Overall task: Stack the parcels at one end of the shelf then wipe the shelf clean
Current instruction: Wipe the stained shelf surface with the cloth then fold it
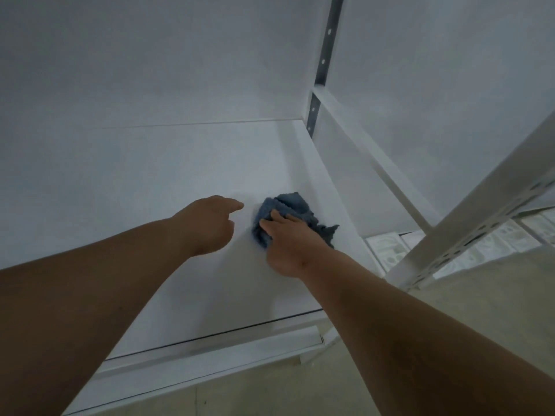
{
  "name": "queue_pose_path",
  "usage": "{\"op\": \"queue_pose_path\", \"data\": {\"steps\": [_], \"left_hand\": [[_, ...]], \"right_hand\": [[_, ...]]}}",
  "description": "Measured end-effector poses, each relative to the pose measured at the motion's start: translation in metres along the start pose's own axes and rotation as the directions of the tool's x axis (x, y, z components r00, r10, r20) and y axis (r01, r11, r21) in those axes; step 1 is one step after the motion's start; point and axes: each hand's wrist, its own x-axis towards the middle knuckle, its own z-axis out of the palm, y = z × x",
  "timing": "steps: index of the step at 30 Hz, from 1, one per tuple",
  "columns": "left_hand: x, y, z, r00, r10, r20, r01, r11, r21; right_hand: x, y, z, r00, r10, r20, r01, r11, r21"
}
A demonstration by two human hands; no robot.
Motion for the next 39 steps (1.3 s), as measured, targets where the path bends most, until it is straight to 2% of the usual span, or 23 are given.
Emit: {"op": "queue_pose_path", "data": {"steps": [4,7,10,13,16,20,22,25,26,29,31,33,37,39], "left_hand": [[-0.012,-0.005,-0.004,1.0,0.026,-0.007,-0.026,1.0,0.008],[-0.012,-0.007,-0.004,0.998,0.02,0.063,-0.029,0.989,0.147],[-0.007,0.0,0.004,0.996,0.042,0.073,-0.06,0.96,0.272],[-0.005,0.02,0.015,0.979,0.187,0.076,-0.201,0.942,0.268],[-0.002,0.048,0.029,0.943,0.317,0.099,-0.331,0.919,0.213],[0.001,0.089,0.048,0.913,0.308,0.266,-0.372,0.897,0.238],[0.0,0.107,0.055,0.894,0.294,0.338,-0.395,0.874,0.284],[-0.004,0.126,0.06,0.89,0.238,0.389,-0.377,0.864,0.334],[-0.006,0.128,0.058,0.89,0.219,0.4,-0.375,0.851,0.368],[-0.01,0.135,0.052,0.885,0.179,0.429,-0.392,0.784,0.482],[-0.015,0.132,0.044,0.884,0.143,0.445,-0.388,0.754,0.529],[-0.017,0.121,0.036,0.885,0.108,0.454,-0.374,0.745,0.552],[-0.018,0.082,0.024,0.911,0.08,0.405,-0.319,0.759,0.568],[-0.018,0.061,0.02,0.93,0.11,0.352,-0.296,0.793,0.533]], "right_hand": [[0.003,-0.039,0.004,0.977,-0.191,0.094,0.197,0.979,-0.055],[-0.015,-0.046,0.009,0.938,-0.326,0.114,0.338,0.934,-0.113],[-0.029,-0.03,0.018,0.93,-0.364,0.051,0.366,0.93,-0.029],[-0.042,-0.006,0.015,0.941,-0.336,0.032,0.337,0.941,-0.02],[-0.056,0.021,-0.002,0.978,-0.2,0.068,0.207,0.97,-0.125],[-0.058,0.056,0.003,0.991,0.059,0.117,-0.043,0.99,-0.135],[-0.058,0.062,0.005,0.972,0.2,0.127,-0.174,0.966,-0.19],[-0.053,0.058,0.008,0.891,0.362,0.273,-0.283,0.914,-0.289],[-0.054,0.054,0.008,0.871,0.382,0.308,-0.302,0.912,-0.276],[-0.066,0.045,0.007,0.876,0.384,0.292,-0.346,0.922,-0.176],[-0.077,0.03,0.003,0.89,0.347,0.295,-0.33,0.938,-0.107],[-0.087,0.012,0.001,0.922,0.25,0.295,-0.236,0.968,-0.084],[-0.083,0.002,0.017,0.992,-0.001,0.123,0.003,1.0,-0.014],[-0.078,-0.001,0.015,0.984,-0.12,0.133,0.127,0.991,-0.05]]}}
